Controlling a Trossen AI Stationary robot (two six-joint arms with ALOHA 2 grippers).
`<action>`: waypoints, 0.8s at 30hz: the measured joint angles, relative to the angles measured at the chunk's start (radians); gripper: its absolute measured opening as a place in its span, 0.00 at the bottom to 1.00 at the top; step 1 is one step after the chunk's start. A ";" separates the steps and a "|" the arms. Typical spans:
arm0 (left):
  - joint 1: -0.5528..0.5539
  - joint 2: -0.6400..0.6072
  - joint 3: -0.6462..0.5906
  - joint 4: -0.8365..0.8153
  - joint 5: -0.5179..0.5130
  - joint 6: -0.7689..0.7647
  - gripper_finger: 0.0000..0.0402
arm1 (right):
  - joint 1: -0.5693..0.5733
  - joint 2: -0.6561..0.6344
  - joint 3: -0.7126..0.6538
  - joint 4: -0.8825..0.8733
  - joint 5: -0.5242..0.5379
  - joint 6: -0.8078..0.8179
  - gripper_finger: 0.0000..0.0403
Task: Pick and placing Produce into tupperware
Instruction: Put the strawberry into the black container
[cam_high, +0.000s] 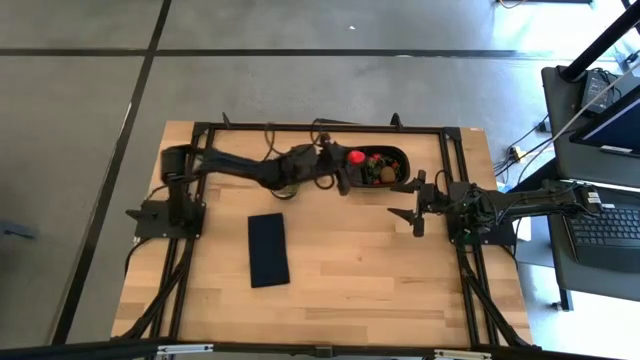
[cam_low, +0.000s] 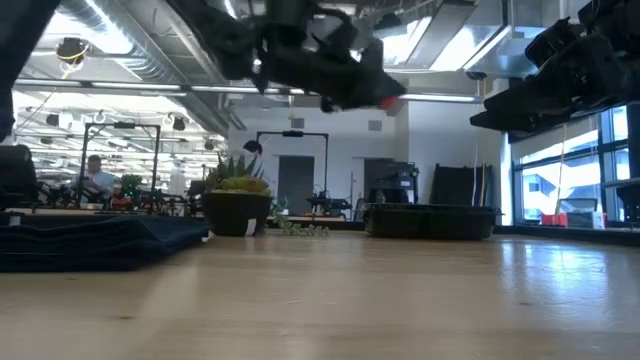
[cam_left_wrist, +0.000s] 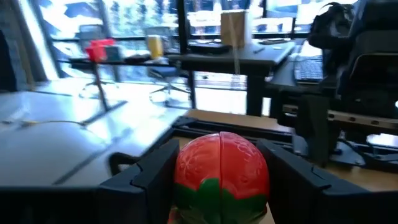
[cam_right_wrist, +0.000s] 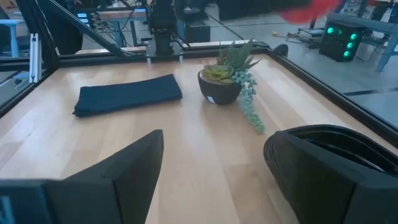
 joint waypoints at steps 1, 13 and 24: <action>0.008 0.029 0.025 0.001 0.030 -0.013 0.50 | 0.000 0.000 0.000 0.000 0.000 0.001 0.76; 0.045 0.400 0.394 -0.028 0.085 -0.021 0.50 | 0.000 0.000 0.000 -0.029 0.000 0.088 0.76; 0.080 0.558 0.524 -0.082 0.083 -0.081 0.51 | 0.000 0.000 0.000 -0.113 -0.001 0.159 0.76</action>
